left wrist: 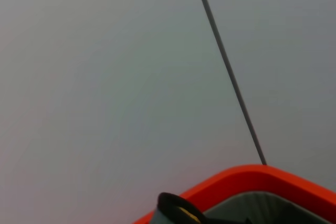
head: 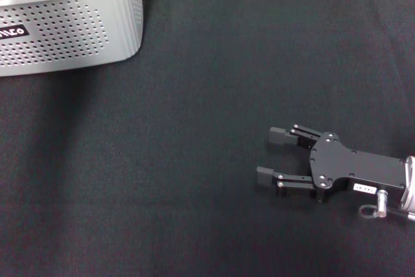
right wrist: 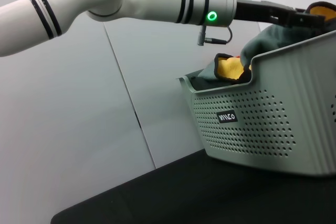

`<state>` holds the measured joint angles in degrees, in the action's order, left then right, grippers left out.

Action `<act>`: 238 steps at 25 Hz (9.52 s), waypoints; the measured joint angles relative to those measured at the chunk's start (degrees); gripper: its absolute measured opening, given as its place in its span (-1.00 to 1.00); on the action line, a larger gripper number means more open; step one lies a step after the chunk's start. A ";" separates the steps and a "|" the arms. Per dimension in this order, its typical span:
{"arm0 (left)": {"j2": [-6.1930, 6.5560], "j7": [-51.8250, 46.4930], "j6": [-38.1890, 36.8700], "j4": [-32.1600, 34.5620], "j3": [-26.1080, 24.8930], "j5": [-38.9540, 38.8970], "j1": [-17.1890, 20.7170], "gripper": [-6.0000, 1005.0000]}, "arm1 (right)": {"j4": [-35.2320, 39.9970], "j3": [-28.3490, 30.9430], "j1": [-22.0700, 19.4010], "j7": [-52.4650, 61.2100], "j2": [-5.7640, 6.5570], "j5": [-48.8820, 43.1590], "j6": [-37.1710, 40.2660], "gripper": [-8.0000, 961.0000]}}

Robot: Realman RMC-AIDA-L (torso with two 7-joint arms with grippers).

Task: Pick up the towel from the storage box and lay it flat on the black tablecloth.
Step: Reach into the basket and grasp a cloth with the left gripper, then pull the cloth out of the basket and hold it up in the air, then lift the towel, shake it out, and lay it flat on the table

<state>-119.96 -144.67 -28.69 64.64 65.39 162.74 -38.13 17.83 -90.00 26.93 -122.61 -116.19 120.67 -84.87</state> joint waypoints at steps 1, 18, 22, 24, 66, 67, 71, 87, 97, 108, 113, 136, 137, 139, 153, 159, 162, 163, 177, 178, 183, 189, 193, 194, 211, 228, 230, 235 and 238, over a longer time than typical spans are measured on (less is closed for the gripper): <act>0.00 0.00 0.05 -0.30 0.00 -0.02 -0.09 0.32 | 0.01 0.00 0.02 0.00 0.00 0.00 0.05 0.81; -0.16 3.62 0.46 0.55 0.47 -0.21 0.98 -0.46 | 0.01 0.24 -0.56 0.00 0.00 0.00 0.60 0.81; -0.39 3.26 0.46 4.67 0.55 -0.31 3.05 -0.68 | 0.01 0.36 -0.58 0.00 0.00 0.19 0.59 0.81; -0.45 2.53 0.21 6.74 1.12 -0.32 4.20 -0.77 | 0.01 0.36 -0.57 -0.14 0.00 0.53 0.59 0.81; 1.07 31.40 -69.35 26.14 -16.69 -73.30 19.35 -0.94 | 9.09 -3.08 -1.36 -29.40 0.00 14.30 1.27 0.65; 1.15 32.68 -71.07 23.80 -16.84 -73.32 19.06 -0.94 | 9.24 -4.14 -1.21 -29.72 0.01 14.85 1.78 0.65; 3.18 39.84 -76.78 9.48 -17.19 -74.68 17.29 -0.94 | 9.37 -9.14 -1.54 -31.41 0.00 18.02 4.38 0.61; 5.16 51.13 -82.43 -13.43 -24.39 -76.79 14.93 -0.94 | 13.85 -22.30 -2.64 -34.51 0.00 23.74 10.89 0.50; 2.51 54.02 -74.73 -13.74 -24.39 -71.03 14.84 -0.94 | 19.66 -23.91 -3.11 -37.27 0.00 23.74 19.50 0.47; 2.79 52.52 -76.31 -17.09 -24.16 -73.06 13.77 -0.94 | 21.44 -23.37 -4.46 -38.56 0.00 24.05 16.90 0.45; 5.43 51.31 -80.94 -24.49 -24.33 -77.80 11.18 -0.94 | 22.90 -26.43 -3.57 -38.73 0.00 24.11 17.53 0.44; 5.52 50.39 -81.39 -27.02 -23.45 -76.00 10.07 -0.94 | 28.83 -31.36 -1.90 -44.01 0.00 24.22 27.46 0.01; 5.50 50.27 -81.44 -27.03 -23.10 -75.81 9.94 -0.94 | 28.85 -30.99 -1.55 -44.12 -0.01 24.25 28.33 0.01; 5.46 50.12 -81.48 -27.05 -22.55 -75.74 9.80 -0.94 | 28.89 -29.95 -1.20 -44.29 0.00 24.28 29.78 0.01; 6.16 49.50 -83.06 -30.37 -22.45 -76.29 9.79 -0.94 | 30.09 -24.92 -5.27 -48.55 0.01 25.62 29.75 0.01; 5.91 48.97 -83.14 -30.89 -22.41 -76.37 9.58 -0.94 | 29.74 -27.84 -4.07 -48.64 -0.01 25.42 28.69 0.01; 5.73 48.57 -83.06 -30.95 -22.51 -76.53 9.32 -0.94 | 29.72 -29.36 -2.99 -48.64 0.01 25.64 28.89 0.01; 5.69 48.46 -83.03 -31.07 -22.56 -76.53 9.13 -0.94 | 29.70 -29.65 -2.57 -48.64 0.00 25.64 28.98 0.01; 5.10 48.91 -82.13 -33.62 -22.93 -76.56 7.76 -0.94 | 30.30 -32.86 -0.26 -48.69 0.00 27.99 24.57 -0.02; 5.10 48.92 -82.01 -33.62 -22.96 -76.56 7.87 -0.94 | 30.35 -32.73 -1.06 -48.69 0.00 28.28 22.70 -0.04; 5.10 49.00 -81.90 -33.62 -22.95 -76.55 8.13 -0.94 | 30.64 -32.22 -2.36 -48.69 0.01 30.13 22.10 -0.11; 5.10 49.10 -82.06 -33.62 -22.77 -76.43 8.17 -0.94 | 28.81 -31.11 -2.84 -48.61 0.00 31.17 22.18 -0.27; 5.52 49.12 -82.18 -33.61 -22.96 -76.61 8.67 -0.94 | 28.43 -30.74 -5.03 -48.59 0.00 31.80 21.65 -0.60; 5.73 49.12 -82.19 -33.58 -23.04 -76.62 8.92 -0.94 | 28.53 -30.57 -5.76 -48.59 0.00 31.81 21.43 -0.69; 8.09 49.14 -82.22 -33.18 -22.79 -73.65 10.33 -0.94 | 28.10 -23.68 -12.76 -48.14 0.25 31.81 10.90 -0.91; 8.35 51.14 -82.37 -33.09 -22.81 -69.57 10.12 -0.94 | 26.24 -19.49 -12.59 -44.52 0.40 31.46 9.00 -0.90; 8.35 51.15 -82.38 -33.09 -22.85 -69.63 9.91 -0.94 | 25.78 -19.49 -12.34 -44.27 0.36 31.38 8.99 -0.90; 8.35 51.15 -82.36 -33.09 -23.10 -71.33 9.66 -0.94 | 25.17 -19.80 -12.23 -43.96 0.34 31.25 8.93 -0.89; 8.35 51.11 -82.27 -33.09 -23.14 -71.49 9.56 -0.94 | 25.13 -19.93 -12.32 -43.54 0.30 31.23 9.02 -0.89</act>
<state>-111.61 -93.56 -110.96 31.55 42.25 91.25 -28.56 42.97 -109.93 14.61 -166.15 -115.89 151.91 -75.85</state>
